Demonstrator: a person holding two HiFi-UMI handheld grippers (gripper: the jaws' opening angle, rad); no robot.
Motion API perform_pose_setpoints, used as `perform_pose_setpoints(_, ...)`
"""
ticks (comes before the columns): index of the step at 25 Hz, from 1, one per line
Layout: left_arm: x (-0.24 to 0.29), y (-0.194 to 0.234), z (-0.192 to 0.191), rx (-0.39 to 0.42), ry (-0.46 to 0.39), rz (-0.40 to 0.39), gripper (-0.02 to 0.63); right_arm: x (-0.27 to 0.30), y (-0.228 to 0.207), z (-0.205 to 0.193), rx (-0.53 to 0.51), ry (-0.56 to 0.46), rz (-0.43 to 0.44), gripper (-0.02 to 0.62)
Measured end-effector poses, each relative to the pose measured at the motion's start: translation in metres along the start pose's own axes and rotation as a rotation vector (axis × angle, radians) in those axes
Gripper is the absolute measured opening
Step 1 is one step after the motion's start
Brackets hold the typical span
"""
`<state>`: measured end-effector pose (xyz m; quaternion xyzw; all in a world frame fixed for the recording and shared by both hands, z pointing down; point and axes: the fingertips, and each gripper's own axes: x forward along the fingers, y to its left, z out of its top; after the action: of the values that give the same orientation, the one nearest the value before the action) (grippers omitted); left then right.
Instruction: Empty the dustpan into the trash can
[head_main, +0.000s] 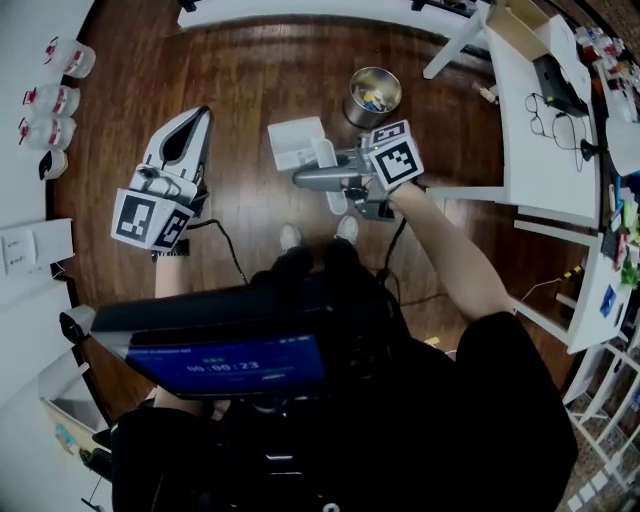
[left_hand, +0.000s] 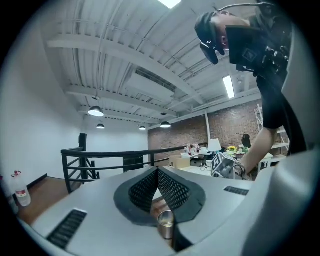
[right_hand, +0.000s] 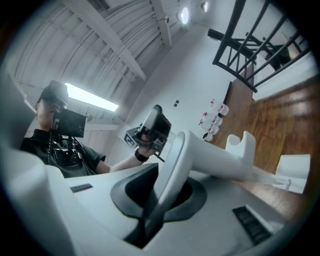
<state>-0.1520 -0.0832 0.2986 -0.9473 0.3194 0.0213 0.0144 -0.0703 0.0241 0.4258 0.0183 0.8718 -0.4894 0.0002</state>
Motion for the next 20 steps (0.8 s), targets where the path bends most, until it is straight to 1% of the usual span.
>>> perform_pose_setpoints(6, 0.015, -0.006, -0.009, 0.003, 0.034, 0.066, 0.002, -0.009, -0.058, -0.032, 0.029, 0.032, -0.018, 0.035)
perform_pose_setpoints(12, 0.03, -0.007, -0.017, -0.025, 0.04, 0.105, 0.002, -0.018, -0.098, -0.045, 0.03, 0.06, -0.045, 0.035)
perform_pose_setpoints(14, 0.034, -0.01, -0.019, -0.037, 0.038, 0.108, 0.002, -0.026, -0.113, -0.042, 0.027, 0.041, -0.062, 0.035)
perform_pose_setpoints(16, 0.037, -0.012, -0.022, -0.047, 0.04, 0.109, 0.002, -0.035, -0.127, -0.034, 0.023, -0.005, -0.079, 0.035)
perform_pose_setpoints(20, 0.039, -0.013, -0.029, -0.073, 0.045, 0.121, 0.002, -0.051, -0.151, -0.023, 0.025, -0.07, -0.079, 0.031)
